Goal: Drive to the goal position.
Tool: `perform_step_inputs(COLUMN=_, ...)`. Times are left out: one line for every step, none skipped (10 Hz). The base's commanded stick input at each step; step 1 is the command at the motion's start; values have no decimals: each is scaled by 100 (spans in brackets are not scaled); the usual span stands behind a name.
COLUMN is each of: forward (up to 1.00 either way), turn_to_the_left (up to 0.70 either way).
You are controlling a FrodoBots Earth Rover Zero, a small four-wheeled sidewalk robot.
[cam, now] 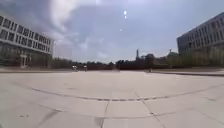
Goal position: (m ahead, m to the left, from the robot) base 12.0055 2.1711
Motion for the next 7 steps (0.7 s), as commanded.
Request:
perform_step_inputs(forward=70, turn_to_the_left=0)
perform_step_inputs(forward=70, turn_to_the_left=0)
perform_step_inputs(forward=70, turn_to_the_left=0)
perform_step_inputs(forward=70, turn_to_the_left=0)
perform_step_inputs(forward=70, turn_to_the_left=0)
perform_step_inputs(forward=70, turn_to_the_left=0)
perform_step_inputs(forward=70, turn_to_the_left=0)
